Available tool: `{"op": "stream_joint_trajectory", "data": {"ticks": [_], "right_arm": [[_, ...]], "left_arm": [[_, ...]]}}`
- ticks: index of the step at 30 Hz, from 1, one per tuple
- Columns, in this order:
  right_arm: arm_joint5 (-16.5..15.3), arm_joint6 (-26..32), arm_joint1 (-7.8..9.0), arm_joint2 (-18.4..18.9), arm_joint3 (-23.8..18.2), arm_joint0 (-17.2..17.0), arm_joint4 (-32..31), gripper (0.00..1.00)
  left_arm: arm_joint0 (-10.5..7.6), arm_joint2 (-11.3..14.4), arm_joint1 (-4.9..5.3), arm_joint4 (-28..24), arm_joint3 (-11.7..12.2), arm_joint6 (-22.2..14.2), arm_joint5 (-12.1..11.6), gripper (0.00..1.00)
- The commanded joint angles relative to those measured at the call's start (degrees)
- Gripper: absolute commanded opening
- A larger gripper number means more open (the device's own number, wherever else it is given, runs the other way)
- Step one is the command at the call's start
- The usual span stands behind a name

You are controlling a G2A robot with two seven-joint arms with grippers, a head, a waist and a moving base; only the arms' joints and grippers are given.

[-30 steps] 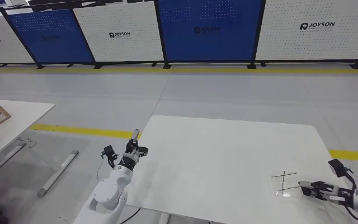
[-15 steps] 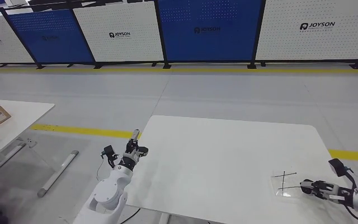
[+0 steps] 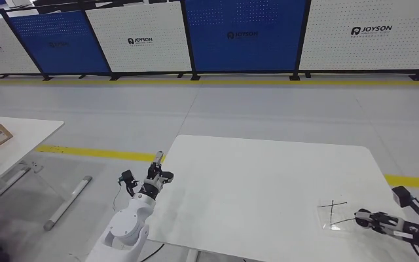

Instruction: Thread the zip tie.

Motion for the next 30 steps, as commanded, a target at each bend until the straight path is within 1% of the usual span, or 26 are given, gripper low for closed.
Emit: {"op": "stream_joint_trajectory", "data": {"ticks": [1,3,5,6,19,20,22,23,25,28,29,30], "right_arm": [[-1.3,0.1,0.21,1.6,-0.8,-1.4,2.3,0.00],[-3.4,-0.1,0.38,3.7,-2.2,-3.8,5.8,0.00],[-4.8,0.3,0.58,5.2,-3.9,-6.0,7.6,0.00],[-5.6,1.2,0.65,6.0,-5.0,-7.4,9.5,0.00],[-5.5,0.7,0.62,6.1,-5.1,-7.4,9.5,0.00],[-5.6,-0.9,0.49,6.0,-5.9,-7.9,10.5,0.00],[-6.6,-1.1,0.38,6.9,-7.3,-9.4,13.9,0.00],[-7.4,-1.4,0.36,7.9,-8.8,-10.9,16.2,0.00],[-6.9,-1.6,0.38,9.4,-11.9,-13.3,18.9,0.00],[-6.2,-3.3,0.27,11.6,-19.1,-17.9,22.3,0.00],[-5.7,-4.2,0.22,12.0,-21.4,-19.3,22.7,0.00],[-5.4,-8.0,0.10,12.7,-24.4,-21.1,21.3,0.00]], "left_arm": [[0.00,0.0,0.00,0.0,0.0,0.0,0.0,1.00],[0.00,0.0,0.00,0.0,0.0,0.0,0.0,1.00],[0.00,0.0,0.00,0.0,0.0,0.0,0.0,1.00],[0.00,0.0,0.00,0.0,0.0,0.0,0.0,1.00],[0.00,0.0,0.00,0.0,0.0,0.0,0.0,1.00],[0.00,0.0,0.00,0.0,0.0,0.0,0.0,1.00],[0.00,0.0,0.00,0.0,0.0,0.0,0.0,1.00],[0.00,0.0,0.00,0.0,0.0,0.0,0.0,1.00],[0.00,0.0,0.00,0.0,0.0,0.0,0.0,1.00],[0.00,0.0,0.00,0.0,0.0,0.0,0.0,1.00],[0.00,0.0,0.00,0.0,0.0,0.0,0.0,1.00],[0.00,0.0,0.00,0.0,0.0,0.0,0.0,1.00]]}}
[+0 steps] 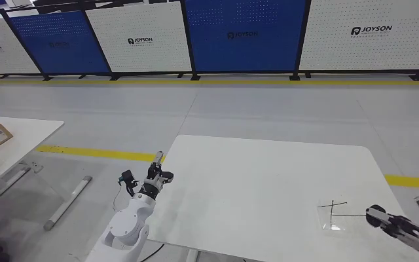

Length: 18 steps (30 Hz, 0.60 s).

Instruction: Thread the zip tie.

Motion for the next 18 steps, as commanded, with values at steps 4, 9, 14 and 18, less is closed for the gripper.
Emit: {"op": "stream_joint_trajectory", "data": {"ticks": [4,9,14,18], "right_arm": [[2.1,-8.5,-0.35,0.0,-7.7,-4.2,-4.0,0.00],[2.1,-8.5,-0.35,0.0,-7.7,-4.2,-4.0,0.00],[2.3,-9.6,-0.44,-0.1,-7.8,-4.3,-3.9,0.00],[0.3,-14.5,-1.28,-2.5,-8.5,-6.4,-1.2,0.00]], "left_arm": [[0.00,0.0,0.00,0.0,0.0,0.0,0.0,1.00],[0.00,0.0,0.00,0.0,0.0,0.0,0.0,1.00],[0.00,0.0,0.00,0.0,0.0,0.0,0.0,1.00],[0.00,0.0,0.00,0.0,0.0,0.0,0.0,1.00]]}}
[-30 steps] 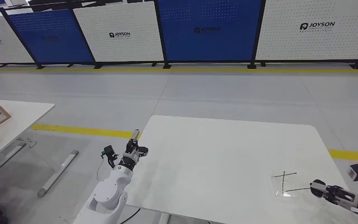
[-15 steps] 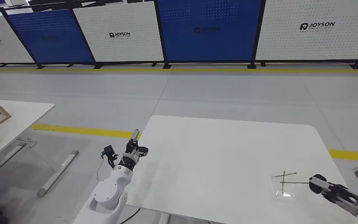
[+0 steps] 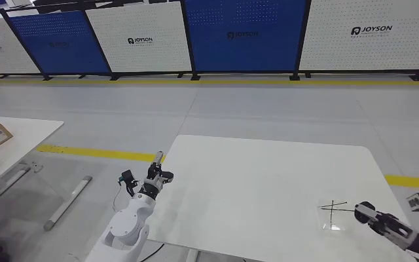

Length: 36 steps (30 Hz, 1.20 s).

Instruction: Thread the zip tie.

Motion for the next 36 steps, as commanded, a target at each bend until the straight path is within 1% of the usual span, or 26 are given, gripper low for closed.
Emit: {"op": "stream_joint_trajectory", "data": {"ticks": [1,2,4,6,7,8,9,11,25,27,29,30,32,33,36], "right_arm": [[-1.3,-2.5,-0.38,-1.1,-0.3,-0.9,1.1,0.00],[-2.0,-4.4,-0.73,-2.2,-0.8,-1.5,2.2,0.00],[-3.3,-7.1,-1.15,-3.7,-1.6,-2.2,2.3,0.00],[-3.4,-10.4,-1.67,-5.0,-2.8,-2.9,2.8,0.00],[-3.4,-11.6,-1.90,-5.3,-3.1,-3.1,3.3,0.00],[-3.4,-14.2,-2.17,-5.2,-3.5,-3.4,3.2,0.00],[-3.4,-15.8,-2.54,-5.8,-4.7,-4.1,2.6,0.00],[-3.4,-17.5,-3.01,-5.9,-5.7,-4.9,2.4,0.00],[-3.3,-18.3,-3.18,-5.8,-6.0,-5.2,1.9,0.00],[-3.4,-20.2,-3.42,-6.7,-6.8,-4.9,0.1,0.00],[-3.4,-22.7,-3.73,-7.8,-8.4,-5.1,-2.8,0.00],[-3.4,-25.4,-3.98,-8.6,-9.7,-5.3,-6.3,0.00],[-3.4,-29.3,-4.42,-10.3,-11.1,-5.6,-10.7,0.00],[-3.4,-31.8,-4.76,-11.4,-11.4,-5.6,-11.3,0.00],[-3.4,-32.1,-4.83,-11.6,-11.4,-5.6,-11.3,0.00]], "left_arm": [[0.00,0.0,0.00,0.0,0.0,0.0,0.0,1.00],[0.00,0.0,0.00,0.0,0.0,0.0,0.0,1.00],[0.00,0.0,0.00,0.0,0.0,0.0,0.0,1.00],[0.00,0.0,0.00,0.0,0.0,0.0,0.0,1.00],[0.00,0.0,0.00,0.0,0.0,0.0,0.0,1.00],[0.00,0.0,0.00,0.0,0.0,0.0,0.0,1.00],[0.00,0.0,0.00,0.0,0.0,0.0,0.0,1.00],[0.00,0.0,0.00,0.0,0.0,0.0,0.0,1.00],[0.00,0.0,0.00,0.0,0.0,0.0,0.0,1.00],[0.00,0.0,0.00,0.0,0.0,0.0,0.0,1.00],[0.00,0.0,0.00,0.0,0.0,0.0,0.0,1.00],[0.00,0.0,0.00,0.0,0.0,0.0,0.0,1.00],[0.00,0.0,0.00,0.0,0.0,0.0,0.0,1.00],[0.00,0.0,0.00,0.0,0.0,0.0,0.0,1.00],[0.00,0.0,0.00,0.0,0.0,0.0,0.0,1.00]]}}
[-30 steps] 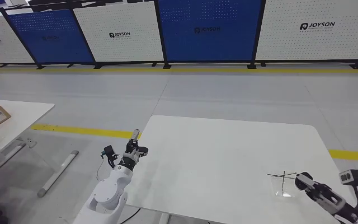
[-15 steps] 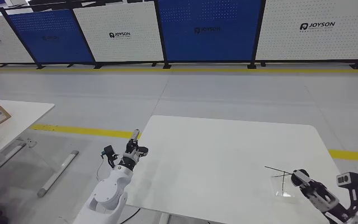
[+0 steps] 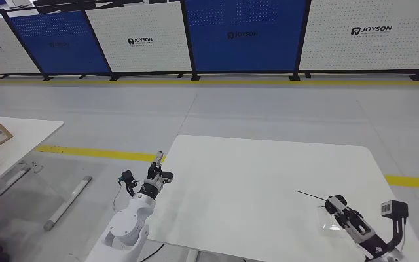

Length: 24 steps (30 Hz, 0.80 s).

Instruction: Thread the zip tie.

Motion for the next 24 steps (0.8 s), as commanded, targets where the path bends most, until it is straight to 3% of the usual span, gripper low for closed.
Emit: {"op": "stream_joint_trajectory", "data": {"ticks": [1,6,10,14,17,19,24], "right_arm": [[0.0,0.3,0.02,0.1,0.0,0.0,0.2,0.00],[0.0,0.3,0.02,0.1,0.0,0.0,0.2,0.00],[0.0,0.3,0.02,0.1,0.0,0.0,0.2,0.00],[0.0,0.3,0.02,0.1,0.0,0.0,0.2,0.00],[0.0,0.3,0.02,0.1,0.0,0.0,0.2,0.00],[0.0,0.3,0.02,0.1,0.0,0.0,0.2,0.00],[0.0,0.3,0.02,0.1,0.0,0.0,0.2,0.00]], "left_arm": [[0.00,0.0,0.00,0.0,0.0,0.0,0.0,1.00],[-0.47,0.2,-0.05,0.8,-0.6,0.0,-0.6,1.00],[-0.38,1.9,-0.05,4.7,-4.5,-2.6,-1.5,1.00],[-0.69,5.1,0.17,11.2,-8.2,-8.1,0.3,1.00],[-1.99,7.1,0.29,12.4,-7.8,-12.6,2.8,1.00],[-3.01,7.7,0.25,13.8,-6.8,-12.1,3.6,1.00],[-3.01,7.7,0.25,13.8,-6.8,-12.1,3.6,1.00]]}}
